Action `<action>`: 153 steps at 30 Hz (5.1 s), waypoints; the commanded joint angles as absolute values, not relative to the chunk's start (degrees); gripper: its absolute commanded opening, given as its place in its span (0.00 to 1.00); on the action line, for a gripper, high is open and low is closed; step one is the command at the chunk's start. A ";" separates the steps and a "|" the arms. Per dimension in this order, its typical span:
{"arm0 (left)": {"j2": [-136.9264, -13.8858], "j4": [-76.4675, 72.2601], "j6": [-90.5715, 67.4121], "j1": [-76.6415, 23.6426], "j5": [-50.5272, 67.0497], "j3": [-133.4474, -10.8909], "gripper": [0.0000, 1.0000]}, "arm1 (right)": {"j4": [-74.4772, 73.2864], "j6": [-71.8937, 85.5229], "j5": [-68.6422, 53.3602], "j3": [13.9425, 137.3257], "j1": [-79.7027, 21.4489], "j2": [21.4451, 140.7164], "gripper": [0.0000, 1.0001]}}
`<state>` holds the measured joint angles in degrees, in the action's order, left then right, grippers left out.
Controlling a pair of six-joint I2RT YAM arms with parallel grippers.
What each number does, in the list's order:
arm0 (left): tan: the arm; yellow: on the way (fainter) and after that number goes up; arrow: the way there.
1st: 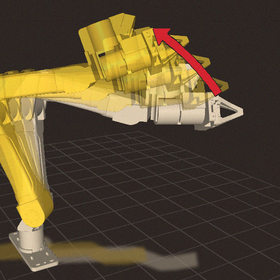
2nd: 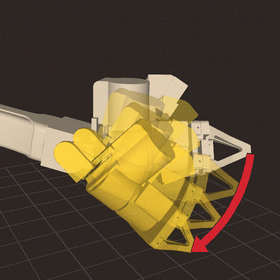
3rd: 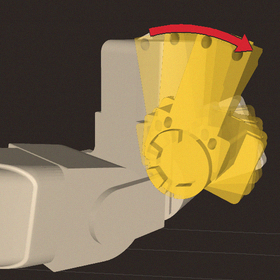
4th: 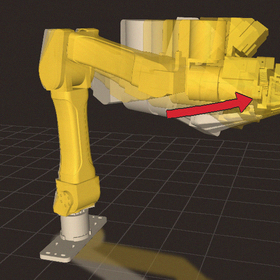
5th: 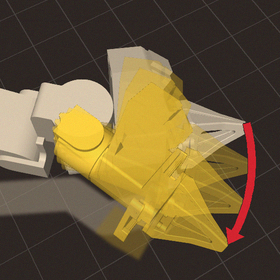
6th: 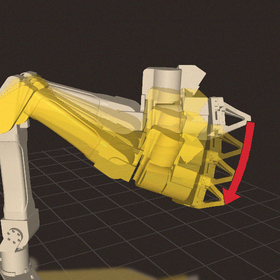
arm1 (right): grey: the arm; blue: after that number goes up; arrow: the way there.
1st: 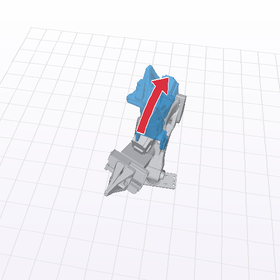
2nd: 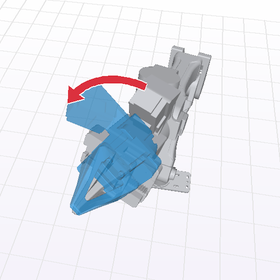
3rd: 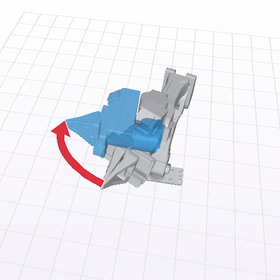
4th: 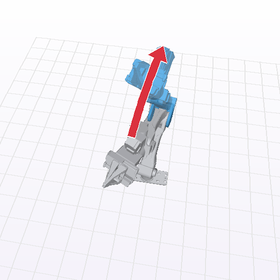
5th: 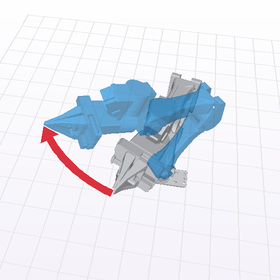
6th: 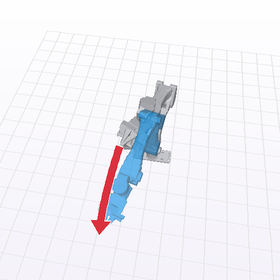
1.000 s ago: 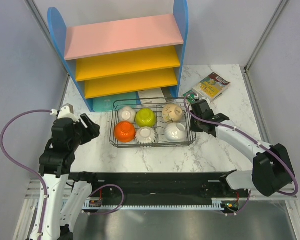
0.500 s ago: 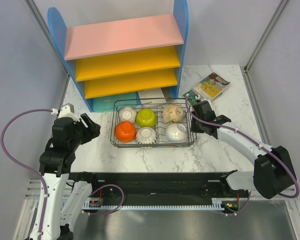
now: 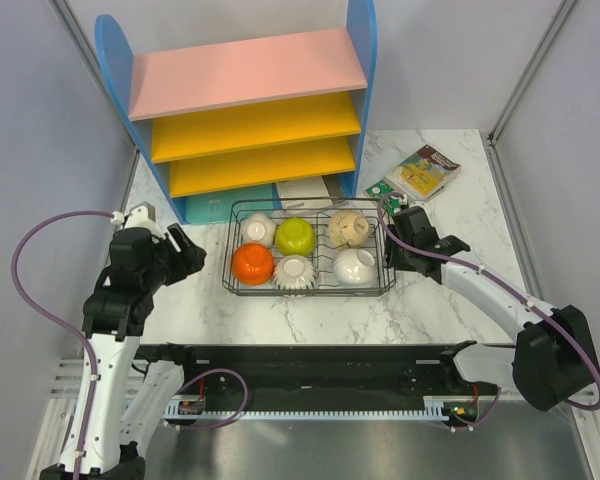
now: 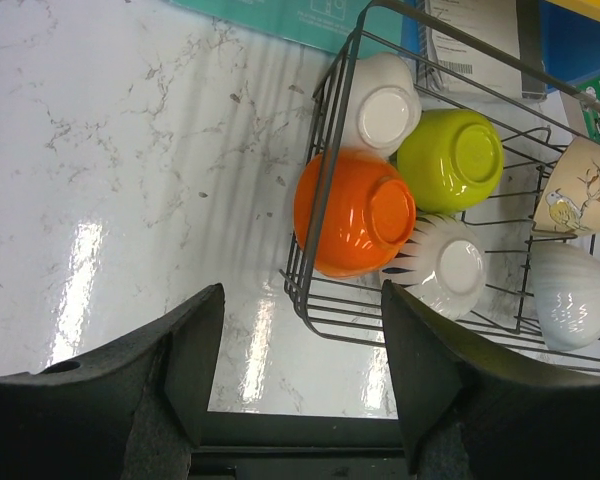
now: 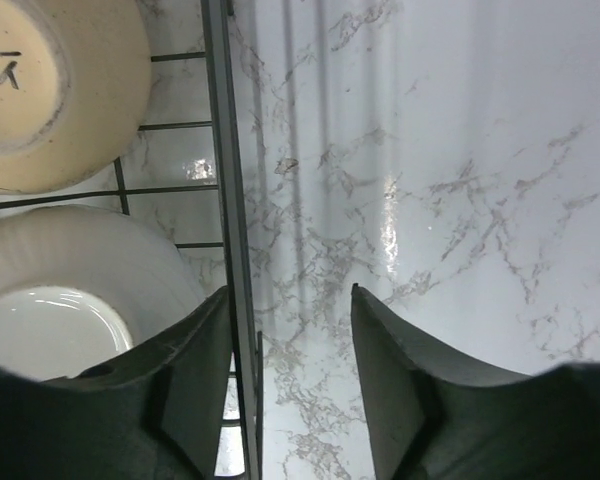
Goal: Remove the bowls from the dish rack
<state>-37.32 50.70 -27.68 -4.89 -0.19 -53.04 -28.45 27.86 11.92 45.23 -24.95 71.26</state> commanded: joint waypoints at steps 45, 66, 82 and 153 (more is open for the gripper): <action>-51.59 43.07 -23.38 -7.47 3.25 -53.44 0.70 | -26.27 19.16 8.96 74.36 -32.96 95.89 0.65; -55.81 41.57 -21.36 -10.89 0.53 -55.46 0.70 | -33.04 18.46 22.94 69.87 -32.08 90.97 0.64; -66.97 33.93 -21.00 -24.16 -2.99 -64.24 0.72 | -31.90 17.23 18.12 66.62 -30.41 84.55 0.67; -108.46 0.26 -28.83 -39.46 29.71 -73.92 0.75 | -35.86 17.32 17.75 62.40 -23.47 60.82 0.84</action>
<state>-108.51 3.27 -27.68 -39.13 29.08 -73.63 -35.46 18.17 16.80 62.96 -23.75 61.84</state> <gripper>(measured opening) 0.751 0.838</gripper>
